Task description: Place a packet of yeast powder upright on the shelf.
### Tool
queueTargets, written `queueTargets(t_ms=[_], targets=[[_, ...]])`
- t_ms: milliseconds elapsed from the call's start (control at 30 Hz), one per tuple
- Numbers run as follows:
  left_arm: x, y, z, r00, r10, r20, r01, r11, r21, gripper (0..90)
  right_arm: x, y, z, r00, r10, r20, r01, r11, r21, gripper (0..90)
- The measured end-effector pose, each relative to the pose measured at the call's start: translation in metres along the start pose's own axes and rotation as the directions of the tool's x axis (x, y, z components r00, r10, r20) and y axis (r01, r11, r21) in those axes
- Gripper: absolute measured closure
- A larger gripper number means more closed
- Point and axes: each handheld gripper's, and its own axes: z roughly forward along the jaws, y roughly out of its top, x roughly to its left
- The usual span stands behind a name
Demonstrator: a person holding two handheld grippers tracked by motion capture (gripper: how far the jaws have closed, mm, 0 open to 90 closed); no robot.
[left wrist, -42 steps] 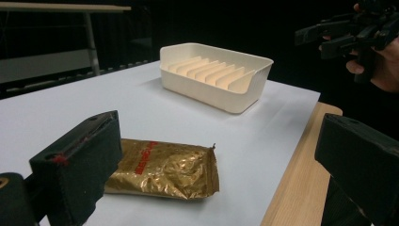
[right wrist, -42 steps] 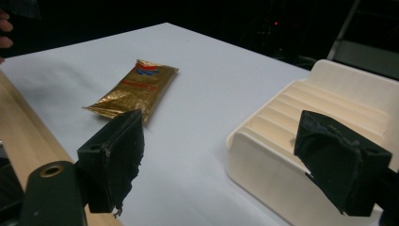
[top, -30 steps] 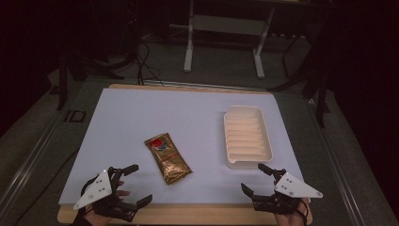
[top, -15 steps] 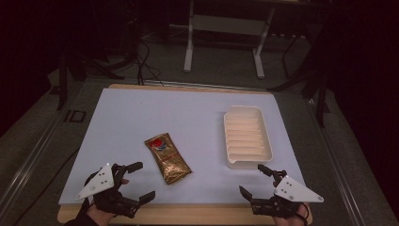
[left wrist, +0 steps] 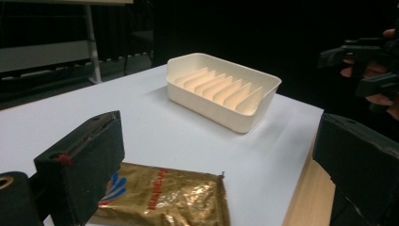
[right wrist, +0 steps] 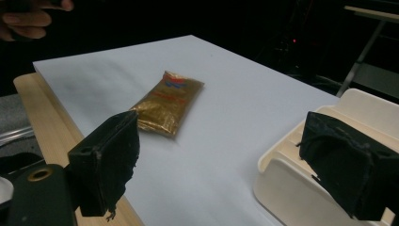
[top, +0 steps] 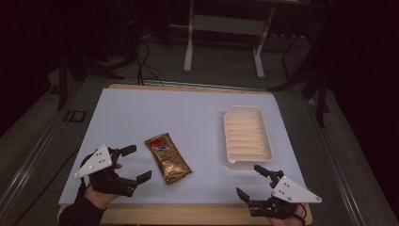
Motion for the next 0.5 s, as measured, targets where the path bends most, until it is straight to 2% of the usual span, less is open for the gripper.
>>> queueTargets(t_ms=[67, 133, 167, 233, 267, 400, 433, 500], targets=[[0.004, 0.004, 0.003, 0.9998, 0.019, -0.01, -0.019, 0.9991, 0.037, 3.3, 0.0, 0.001, 0.0, 1.0, -0.003, -0.004, 0.003, 1.0, -0.003, 12.8], [0.011, 0.007, 0.007, 0.9998, 0.015, -0.01, -0.015, 0.9985, 0.052, 3.3, 0.001, 0.001, 0.0, 0.9998, 0.001, -0.019, -0.001, 1.0, -0.008, 12.8], [0.013, 0.009, 0.009, 0.9994, 0.022, -0.028, -0.02, 0.9983, 0.055, 3.3, 0.001, 0.001, 0.0, 0.9996, 0.0, -0.029, 0.0, 1.0, -0.008, 12.8], [0.018, 0.011, 0.013, 0.9991, 0.027, -0.033, -0.025, 0.9972, 0.07, 3.4, 0.002, 0.0, 0.001, 0.9993, -0.008, -0.035, 0.008, 1.0, -0.009, 12.9], [0.02, 0.012, 0.015, 0.9977, 0.038, -0.055, -0.034, 0.9969, 0.071, 3.4, 0.002, 0.001, 0.001, 0.9993, -0.01, -0.035, 0.01, 1.0, -0.008, 12.9], [0.033, 0.013, 0.023, 0.9979, 0.023, -0.061, -0.018, 0.9967, 0.079, 3.5, 0.002, 0.001, 0.0, 0.9996, -0.002, -0.029, 0.002, 1.0, -0.017, 13.0], [0.036, 0.013, 0.025, 0.9964, 0.029, -0.08, -0.022, 0.9959, 0.087, 3.5, 0.002, 0.001, 0.0, 0.9995, -0.002, -0.03, 0.001, 1.0, -0.017, 13.0], [0.043, 0.012, 0.029, 0.9971, 0.018, -0.074, -0.011, 0.9955, 0.094, 3.5, 0.002, 0.001, 0.0, 0.9996, 0.0, -0.029, 0.0, 1.0, -0.019, 13.0]])
